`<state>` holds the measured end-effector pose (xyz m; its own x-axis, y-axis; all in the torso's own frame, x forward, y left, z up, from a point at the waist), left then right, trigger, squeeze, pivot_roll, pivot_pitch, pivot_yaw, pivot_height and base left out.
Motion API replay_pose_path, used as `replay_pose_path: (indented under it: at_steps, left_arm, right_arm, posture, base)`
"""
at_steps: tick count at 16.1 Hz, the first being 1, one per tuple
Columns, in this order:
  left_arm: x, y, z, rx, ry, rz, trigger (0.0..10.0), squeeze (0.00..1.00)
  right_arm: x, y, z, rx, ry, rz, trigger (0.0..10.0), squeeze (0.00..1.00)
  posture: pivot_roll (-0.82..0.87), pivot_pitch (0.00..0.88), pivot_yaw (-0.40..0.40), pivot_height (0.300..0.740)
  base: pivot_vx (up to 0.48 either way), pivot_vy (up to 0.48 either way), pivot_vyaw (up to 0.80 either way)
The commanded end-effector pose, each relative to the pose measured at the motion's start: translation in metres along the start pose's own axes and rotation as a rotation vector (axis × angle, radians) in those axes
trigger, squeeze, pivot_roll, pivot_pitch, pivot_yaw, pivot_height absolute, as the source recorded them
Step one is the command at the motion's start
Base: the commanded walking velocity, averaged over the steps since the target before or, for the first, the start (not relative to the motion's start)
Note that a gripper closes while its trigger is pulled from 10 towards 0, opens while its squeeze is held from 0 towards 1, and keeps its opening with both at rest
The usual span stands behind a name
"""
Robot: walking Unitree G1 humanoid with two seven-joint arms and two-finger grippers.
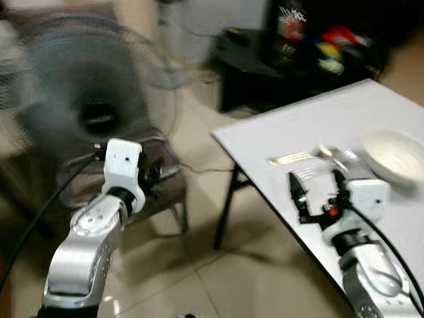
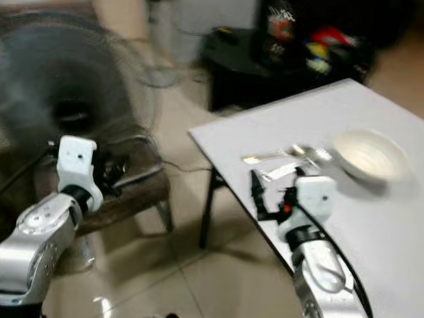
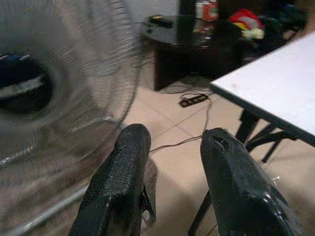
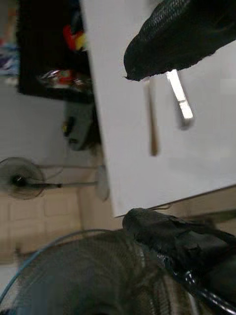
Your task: Setting the table
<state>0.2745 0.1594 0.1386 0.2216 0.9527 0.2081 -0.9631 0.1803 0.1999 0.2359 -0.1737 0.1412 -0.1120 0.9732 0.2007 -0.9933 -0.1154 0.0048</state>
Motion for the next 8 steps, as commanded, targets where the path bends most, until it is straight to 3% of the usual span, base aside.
replay_pose_path:
  at_steps: [1,2,3,8]
  left_arm:
    - [-0.002,0.004,0.001,-0.001,0.005,-0.017,10.0,0.0]
    - [0.003,0.011,-0.003,0.019,-0.068,0.002,10.0,0.0]
    - [0.004,0.011,-0.004,0.02,-0.068,0.02,10.0,0.0]
    - [0.001,-0.002,0.001,-0.005,-0.06,0.042,10.0,0.0]
  right_arm:
    - [-0.008,-0.003,-0.004,0.0,0.015,-0.038,10.0,0.0]
    - [-0.014,-0.021,-0.011,0.001,0.018,-0.059,10.0,0.0]
    - [-0.013,-0.026,-0.012,0.002,0.012,-0.046,10.0,0.0]
    - [-0.017,-0.035,-0.022,0.005,0.032,-0.037,10.0,0.0]
  posture:
    - [0.06,0.0,0.008,0.74]
    - [0.07,0.0,0.018,0.74]
    - [0.07,0.0,0.027,0.74]
    - [0.02,0.0,0.054,0.74]
  base:
    - [0.0,0.0,0.8]
    - [0.0,0.0,0.8]
    - [0.0,0.0,0.8]
    - [0.0,0.0,0.8]
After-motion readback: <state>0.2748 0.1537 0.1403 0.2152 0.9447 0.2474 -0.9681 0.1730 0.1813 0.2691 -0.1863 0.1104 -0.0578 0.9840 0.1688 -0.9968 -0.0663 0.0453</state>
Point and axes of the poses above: a point about 5 cm out from each wrist's last joint towards the gripper, its own y axis pointing back from the gripper into the wrist, its own z axis along the axis of the wrist's last joint, x = y × z, the point moved 1 cm from there along -y, pointing out of the wrist towards the gripper, and after that the axes turned 12 degrees about -y, right-handed, at the moved point
